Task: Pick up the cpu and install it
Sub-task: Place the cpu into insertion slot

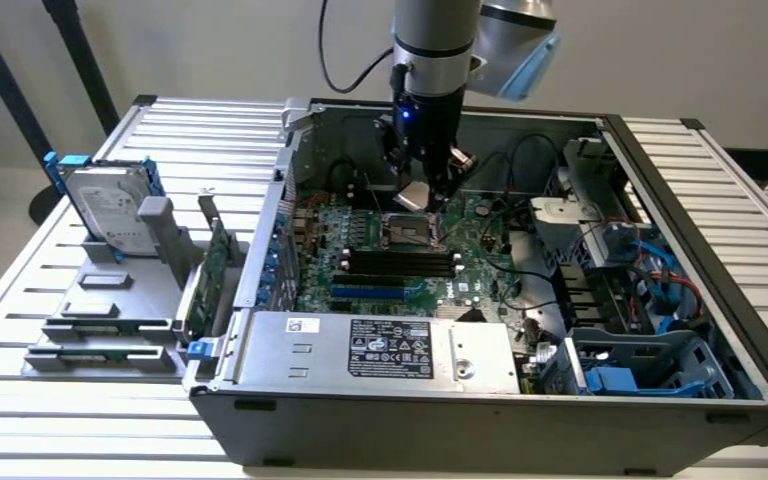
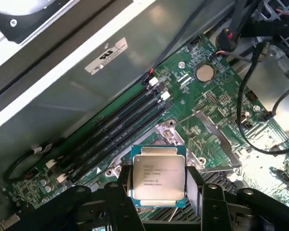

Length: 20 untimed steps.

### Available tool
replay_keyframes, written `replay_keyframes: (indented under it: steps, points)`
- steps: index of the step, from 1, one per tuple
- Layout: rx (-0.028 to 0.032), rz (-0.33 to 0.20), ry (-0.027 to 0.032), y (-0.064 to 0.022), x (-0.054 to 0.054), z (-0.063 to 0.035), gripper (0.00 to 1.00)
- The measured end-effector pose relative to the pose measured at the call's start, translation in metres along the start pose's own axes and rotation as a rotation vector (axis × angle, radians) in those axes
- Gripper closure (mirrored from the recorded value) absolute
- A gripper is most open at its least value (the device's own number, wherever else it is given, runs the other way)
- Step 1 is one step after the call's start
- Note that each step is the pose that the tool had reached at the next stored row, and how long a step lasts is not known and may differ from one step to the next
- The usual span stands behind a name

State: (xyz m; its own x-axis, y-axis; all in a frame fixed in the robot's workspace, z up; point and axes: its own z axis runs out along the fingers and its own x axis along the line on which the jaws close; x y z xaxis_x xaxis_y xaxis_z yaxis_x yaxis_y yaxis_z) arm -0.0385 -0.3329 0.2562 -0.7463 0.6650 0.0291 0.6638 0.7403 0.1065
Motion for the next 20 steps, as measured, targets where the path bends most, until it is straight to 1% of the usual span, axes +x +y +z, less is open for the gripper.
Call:
replay_keyframes:
  steps: [20]
  points:
    - [0.0180, 0.315, -0.0033, -0.0007, -0.0002, 0.0065, 0.45]
